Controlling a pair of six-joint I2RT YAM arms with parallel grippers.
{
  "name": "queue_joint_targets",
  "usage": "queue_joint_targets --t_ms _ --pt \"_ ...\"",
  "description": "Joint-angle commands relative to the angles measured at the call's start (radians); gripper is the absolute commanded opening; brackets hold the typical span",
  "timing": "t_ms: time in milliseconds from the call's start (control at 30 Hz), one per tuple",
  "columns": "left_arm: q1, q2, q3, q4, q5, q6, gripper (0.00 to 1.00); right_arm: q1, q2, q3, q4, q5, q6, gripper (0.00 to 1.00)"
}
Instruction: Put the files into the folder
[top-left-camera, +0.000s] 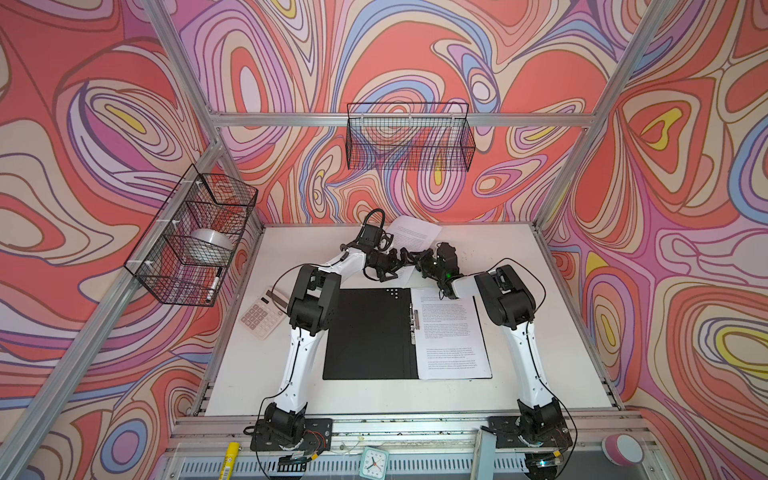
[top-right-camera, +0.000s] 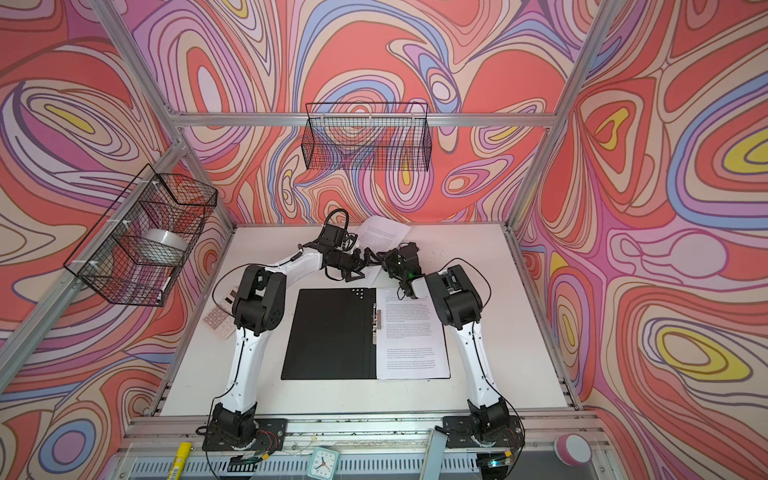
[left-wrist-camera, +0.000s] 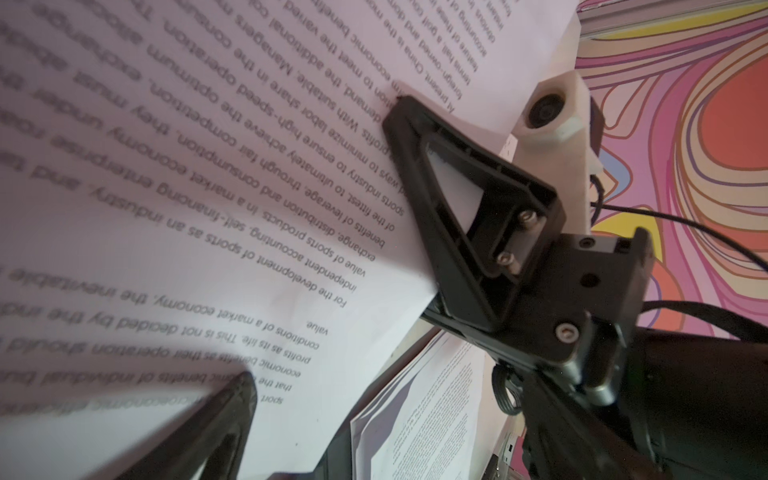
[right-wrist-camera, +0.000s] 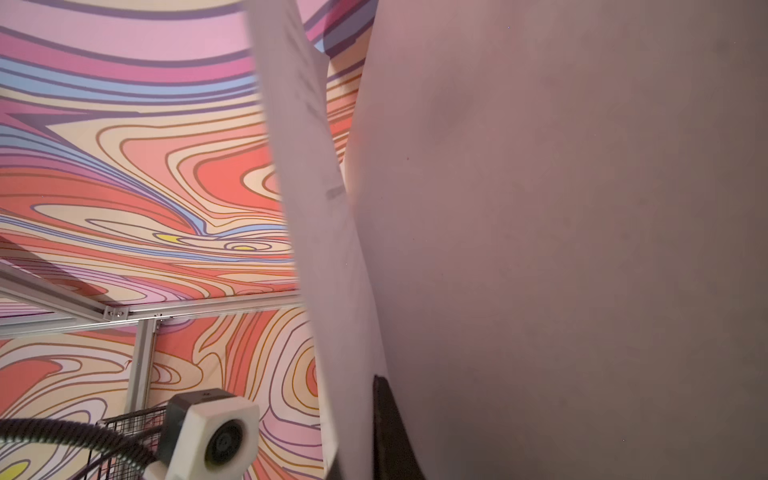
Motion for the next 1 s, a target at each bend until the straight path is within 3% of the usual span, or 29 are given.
queue_joint_targets --t_ms 0,200,433,533,733,967 --pt "0.006 -0.034 0.004 0.019 0.022 -0.06 1.0 0.015 -0.007 -0.08 0.026 0.068 0.047 0.0" --pt "0.016 -0.186 -0.037 0.231 0.036 -0.215 1.0 0.01 -0.032 -0.055 0.077 0.092 0.088 0.0" --pt "0.016 -0.438 -0.191 0.247 -0.01 -0.17 1.0 0.007 -0.185 -0.072 -0.04 -0.005 0.002 0.0" --pt "0.016 -0.57 -0.301 0.241 -0.037 -0.137 1.0 0.003 -0.247 -0.011 -0.223 -0.135 -0.081 0.0" --pt "0.016 -0.836 -0.456 0.065 -0.119 0.046 1.0 -0.046 -0.412 0.05 -0.702 -0.312 -0.351 0.0" --pt "0.016 -1.083 -0.639 -0.047 -0.184 0.204 1.0 -0.096 -0.637 0.039 -1.169 -0.276 -0.736 0.0"
